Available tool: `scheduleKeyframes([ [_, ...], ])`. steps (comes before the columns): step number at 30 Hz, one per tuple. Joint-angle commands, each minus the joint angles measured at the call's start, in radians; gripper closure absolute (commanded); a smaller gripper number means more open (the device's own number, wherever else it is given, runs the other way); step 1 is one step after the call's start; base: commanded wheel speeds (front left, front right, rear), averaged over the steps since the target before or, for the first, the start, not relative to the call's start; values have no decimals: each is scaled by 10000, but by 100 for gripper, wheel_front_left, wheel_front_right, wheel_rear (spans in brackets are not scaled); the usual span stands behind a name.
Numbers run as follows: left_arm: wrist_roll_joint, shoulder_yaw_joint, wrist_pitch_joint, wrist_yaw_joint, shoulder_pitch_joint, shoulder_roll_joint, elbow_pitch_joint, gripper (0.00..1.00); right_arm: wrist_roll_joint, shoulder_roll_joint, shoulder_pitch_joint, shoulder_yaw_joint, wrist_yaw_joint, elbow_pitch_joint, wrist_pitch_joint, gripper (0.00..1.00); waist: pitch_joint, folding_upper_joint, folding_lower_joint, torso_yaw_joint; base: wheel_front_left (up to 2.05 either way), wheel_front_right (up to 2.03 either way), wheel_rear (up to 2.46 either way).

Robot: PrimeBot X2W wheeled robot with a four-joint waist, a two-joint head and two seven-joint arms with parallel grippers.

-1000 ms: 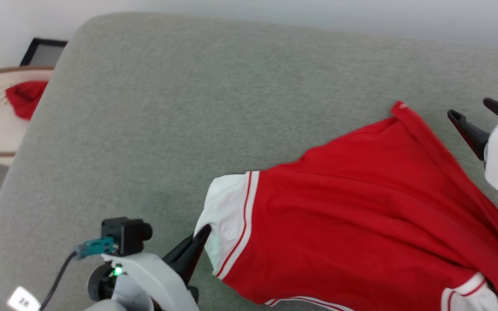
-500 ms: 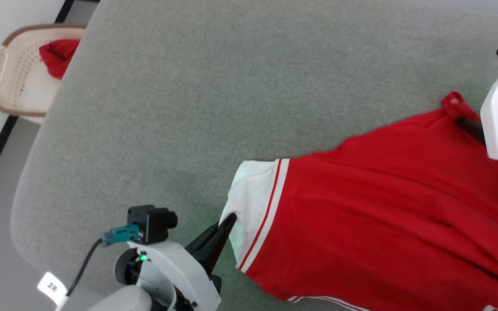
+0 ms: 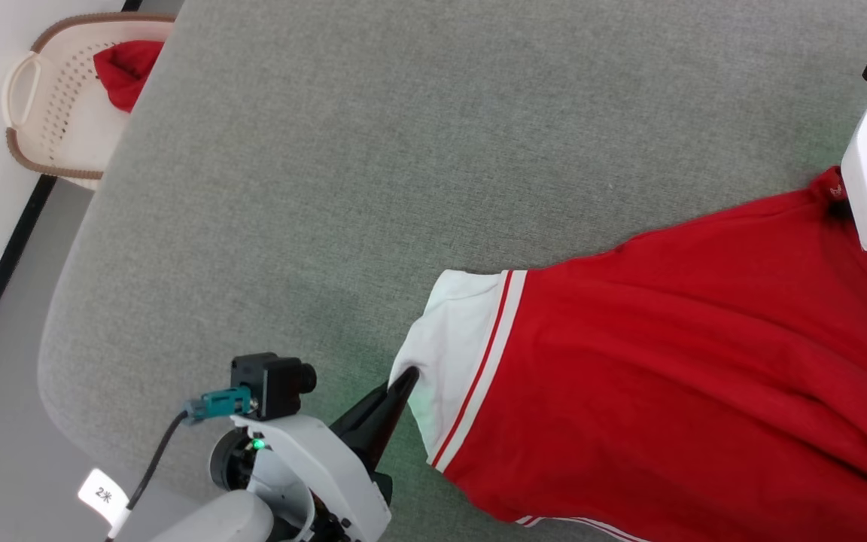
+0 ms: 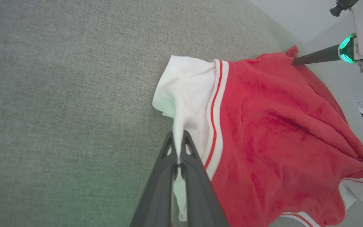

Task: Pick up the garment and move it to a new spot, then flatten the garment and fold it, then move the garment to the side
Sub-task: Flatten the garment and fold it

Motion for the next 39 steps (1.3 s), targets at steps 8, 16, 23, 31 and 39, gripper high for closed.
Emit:
scheduleKeyframes([
  [8,107,207,529,167,-471,777,-317,100,282,264,-354,-374,-9,277,-297,100,-395,0,0,-509,0,0,0],
  [16,482,606,2311,191,-2318,2340,-909,100,354,438,-1022,-802,-9,-205,-954,100,-1009,0,0,-1179,0,0,0],
  [23,664,893,3843,-245,-4402,2730,-399,100,-107,773,-1622,-1218,-9,-291,-2192,100,-1469,0,0,-1695,0,0,0],
  [31,1516,775,5030,-1283,-7532,1826,2027,100,-1369,1572,-2542,-1765,-9,175,-4718,100,-2054,0,0,-2415,0,0,0],
  [39,2441,744,4995,-2097,-10238,667,4862,100,-2416,2289,-3467,-1931,-9,928,-6723,100,-2453,0,0,-3073,0,0,0],
])
